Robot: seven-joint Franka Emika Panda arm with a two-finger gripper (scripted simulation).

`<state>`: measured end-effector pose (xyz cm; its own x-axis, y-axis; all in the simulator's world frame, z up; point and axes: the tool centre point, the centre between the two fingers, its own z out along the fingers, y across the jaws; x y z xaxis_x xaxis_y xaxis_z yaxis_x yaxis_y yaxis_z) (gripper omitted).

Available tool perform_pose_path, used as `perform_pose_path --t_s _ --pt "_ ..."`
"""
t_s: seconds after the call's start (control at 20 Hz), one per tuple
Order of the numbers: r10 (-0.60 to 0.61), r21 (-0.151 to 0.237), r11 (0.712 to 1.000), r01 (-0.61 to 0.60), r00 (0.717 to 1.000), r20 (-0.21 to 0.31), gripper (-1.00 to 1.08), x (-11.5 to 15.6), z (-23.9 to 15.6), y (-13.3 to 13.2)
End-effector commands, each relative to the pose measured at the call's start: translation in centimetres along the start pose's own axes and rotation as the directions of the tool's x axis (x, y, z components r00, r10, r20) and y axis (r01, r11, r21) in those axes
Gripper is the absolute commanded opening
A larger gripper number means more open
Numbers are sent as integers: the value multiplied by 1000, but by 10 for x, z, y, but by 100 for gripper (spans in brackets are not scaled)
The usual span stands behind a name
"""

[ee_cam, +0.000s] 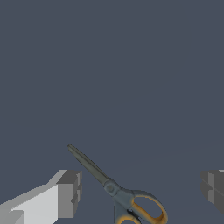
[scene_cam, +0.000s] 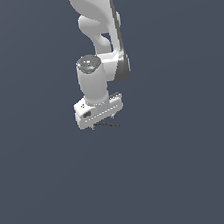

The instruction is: Pick up the object and move it to a goal position.

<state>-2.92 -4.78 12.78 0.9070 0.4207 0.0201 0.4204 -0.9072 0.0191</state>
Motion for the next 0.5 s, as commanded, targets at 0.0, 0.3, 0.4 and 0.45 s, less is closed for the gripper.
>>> perform_pose_path --t_s 0.0,0.3,0.4,0.45 --pt "-64 1 998 64 998 3 100 -8 8 0" --pt "-213 6 977 213 977 9 100 -27 28 -1" --pt "-262 8 965 262 965 10 100 -33 34 -2" --pt "-286 10 958 286 958 10 100 -36 37 -2"
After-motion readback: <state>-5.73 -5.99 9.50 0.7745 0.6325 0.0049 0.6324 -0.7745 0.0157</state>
